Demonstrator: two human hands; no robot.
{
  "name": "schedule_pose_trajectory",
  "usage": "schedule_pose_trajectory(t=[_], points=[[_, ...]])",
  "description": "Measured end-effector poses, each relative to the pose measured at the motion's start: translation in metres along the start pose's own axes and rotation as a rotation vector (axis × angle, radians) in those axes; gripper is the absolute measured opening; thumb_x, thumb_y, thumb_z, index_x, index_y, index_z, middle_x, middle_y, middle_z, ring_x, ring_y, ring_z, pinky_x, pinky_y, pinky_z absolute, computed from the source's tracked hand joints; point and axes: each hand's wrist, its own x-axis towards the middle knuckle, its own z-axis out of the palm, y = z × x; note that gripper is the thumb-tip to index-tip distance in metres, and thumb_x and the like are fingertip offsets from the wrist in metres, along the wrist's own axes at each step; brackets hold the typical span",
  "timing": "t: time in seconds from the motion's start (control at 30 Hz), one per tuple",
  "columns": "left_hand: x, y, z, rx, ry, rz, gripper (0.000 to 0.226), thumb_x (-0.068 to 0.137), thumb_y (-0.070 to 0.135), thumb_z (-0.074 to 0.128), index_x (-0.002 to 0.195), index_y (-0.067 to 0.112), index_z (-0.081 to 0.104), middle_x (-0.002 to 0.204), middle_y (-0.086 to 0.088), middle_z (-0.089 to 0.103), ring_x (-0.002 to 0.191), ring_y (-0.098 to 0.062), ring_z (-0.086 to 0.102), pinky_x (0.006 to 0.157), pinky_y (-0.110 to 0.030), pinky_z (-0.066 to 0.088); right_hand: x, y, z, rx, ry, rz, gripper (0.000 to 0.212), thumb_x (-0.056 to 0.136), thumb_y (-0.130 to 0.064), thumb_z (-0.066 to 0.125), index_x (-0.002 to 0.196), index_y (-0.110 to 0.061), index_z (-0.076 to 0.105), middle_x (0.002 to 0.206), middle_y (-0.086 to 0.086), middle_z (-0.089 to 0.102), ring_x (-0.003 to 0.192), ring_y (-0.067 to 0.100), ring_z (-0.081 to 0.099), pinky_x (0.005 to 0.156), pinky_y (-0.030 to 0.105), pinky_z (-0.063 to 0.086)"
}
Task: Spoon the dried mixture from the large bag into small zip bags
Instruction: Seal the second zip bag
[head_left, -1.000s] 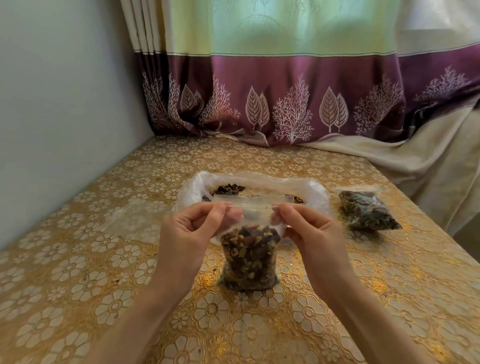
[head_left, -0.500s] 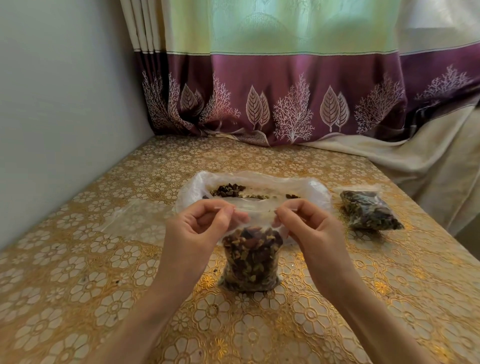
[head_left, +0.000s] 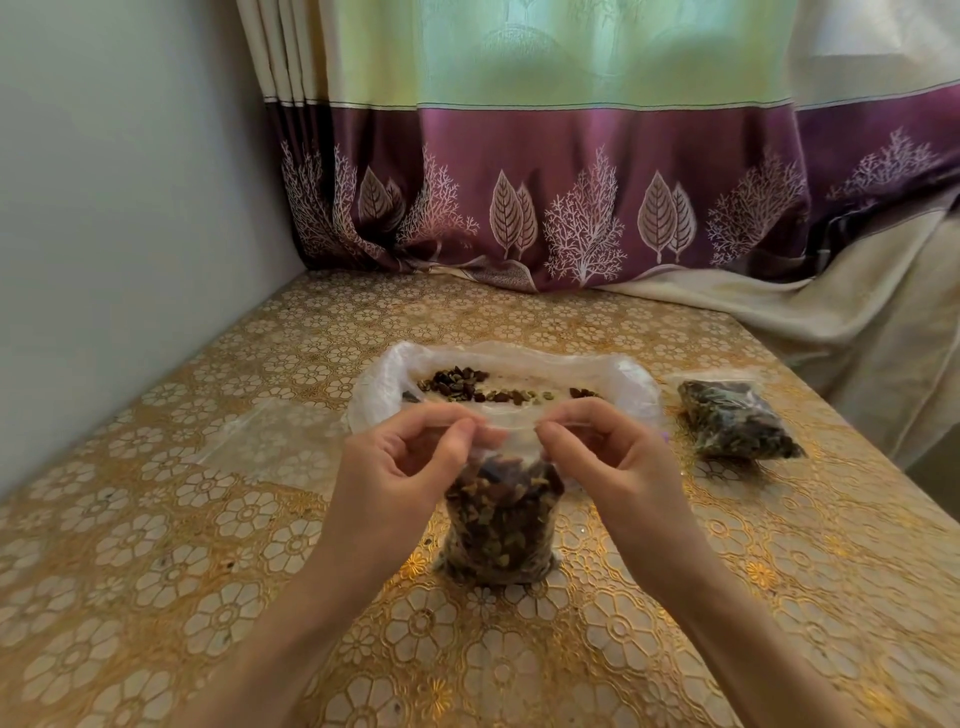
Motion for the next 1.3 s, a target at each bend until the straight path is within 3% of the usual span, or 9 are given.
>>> schedule_pose_trajectory(t=[0.17, 0.4, 0.53, 0.63, 0.77, 0.87, 1.0, 1.13, 1.3], points=[[-0.0016, -0.0006, 0.0015, 0.058, 0.019, 0.038, 0.013, 0.077, 0.028, 0.061, 0.083, 0.021, 0.07, 0.077, 0.006, 0.074, 0.075, -0.009, 0.07, 0.064, -0.013, 0.052, -0.001, -0.0012, 0.0002, -0.021, -0.031, 0.004, 0.01, 0.074, -0.03, 0.064, 0.078, -0.024, 0.071, 0.072, 0.017, 0.062, 0.066, 0.016, 0.057, 0.059, 0.021, 0.046], [-0.0024, 0.0001, 0.0043, 0.124, 0.031, 0.086, 0.01, 0.076, 0.03, 0.063, 0.081, 0.023, 0.068, 0.074, 0.01, 0.073, 0.07, -0.005, 0.069, 0.062, -0.01, 0.05, -0.0016, -0.001, 0.002, -0.049, 0.015, -0.032, 0.013, 0.084, -0.008, 0.065, 0.076, -0.018, 0.069, 0.065, 0.006, 0.06, 0.062, 0.01, 0.051, 0.057, 0.018, 0.044], [-0.0027, 0.0015, 0.0049, 0.098, 0.009, 0.08, 0.007, 0.078, 0.022, 0.062, 0.081, 0.022, 0.069, 0.074, 0.012, 0.073, 0.069, -0.001, 0.068, 0.059, -0.008, 0.049, -0.0023, -0.0029, 0.0016, -0.055, -0.005, -0.027, 0.013, 0.084, -0.007, 0.064, 0.077, -0.018, 0.069, 0.069, 0.017, 0.059, 0.062, 0.013, 0.052, 0.057, 0.017, 0.043], [-0.0026, 0.0025, 0.0035, 0.15, -0.017, 0.104, 0.021, 0.084, 0.008, 0.062, 0.083, 0.028, 0.07, 0.077, 0.015, 0.072, 0.073, 0.0, 0.067, 0.063, -0.008, 0.049, -0.002, -0.0041, 0.0019, -0.073, -0.055, -0.02, 0.009, 0.084, -0.009, 0.066, 0.081, -0.016, 0.072, 0.074, 0.001, 0.068, 0.068, 0.007, 0.063, 0.063, 0.014, 0.048], [-0.0034, 0.0057, 0.0046, 0.178, -0.034, 0.133, 0.006, 0.079, 0.024, 0.066, 0.083, 0.027, 0.069, 0.08, 0.016, 0.072, 0.076, 0.001, 0.067, 0.066, -0.008, 0.049, -0.0016, -0.0038, 0.0031, -0.064, -0.041, -0.039, 0.011, 0.083, -0.007, 0.067, 0.081, -0.016, 0.073, 0.08, 0.002, 0.071, 0.074, 0.011, 0.068, 0.067, 0.017, 0.051], [-0.0034, 0.0071, 0.0045, 0.206, -0.025, 0.138, 0.013, 0.07, 0.036, 0.064, 0.08, 0.029, 0.068, 0.077, 0.021, 0.07, 0.073, 0.004, 0.065, 0.063, -0.005, 0.047, -0.0018, -0.0042, 0.0036, -0.074, -0.039, -0.056, 0.012, 0.082, -0.006, 0.067, 0.08, -0.017, 0.072, 0.08, 0.004, 0.07, 0.072, 0.011, 0.068, 0.066, 0.017, 0.052], [-0.0027, 0.006, 0.0052, 0.215, -0.026, 0.139, 0.005, 0.074, 0.025, 0.068, 0.078, 0.027, 0.069, 0.075, 0.021, 0.07, 0.071, 0.005, 0.065, 0.061, -0.003, 0.046, -0.0026, -0.0049, 0.0052, -0.134, -0.029, -0.098, 0.017, 0.081, -0.006, 0.068, 0.077, -0.023, 0.07, 0.078, 0.002, 0.068, 0.068, 0.003, 0.063, 0.062, 0.012, 0.048], [-0.0037, 0.0047, 0.0038, 0.252, -0.064, 0.177, 0.02, 0.079, 0.006, 0.067, 0.085, 0.026, 0.07, 0.082, 0.018, 0.071, 0.077, 0.003, 0.066, 0.066, -0.005, 0.047, -0.0028, -0.0048, 0.0056, -0.212, -0.023, -0.131, 0.014, 0.081, -0.01, 0.069, 0.079, -0.024, 0.07, 0.078, -0.001, 0.067, 0.072, 0.007, 0.062, 0.064, 0.015, 0.048], [-0.0039, 0.008, 0.0057, 0.28, -0.074, 0.217, 0.015, 0.079, 0.022, 0.063, 0.09, 0.029, 0.069, 0.087, 0.02, 0.07, 0.081, 0.005, 0.065, 0.07, -0.005, 0.047, -0.0048, -0.0049, 0.0057, -0.274, -0.021, -0.152, 0.008, 0.083, -0.011, 0.067, 0.083, -0.019, 0.069, 0.081, -0.001, 0.066, 0.078, 0.011, 0.063, 0.07, 0.018, 0.05]])
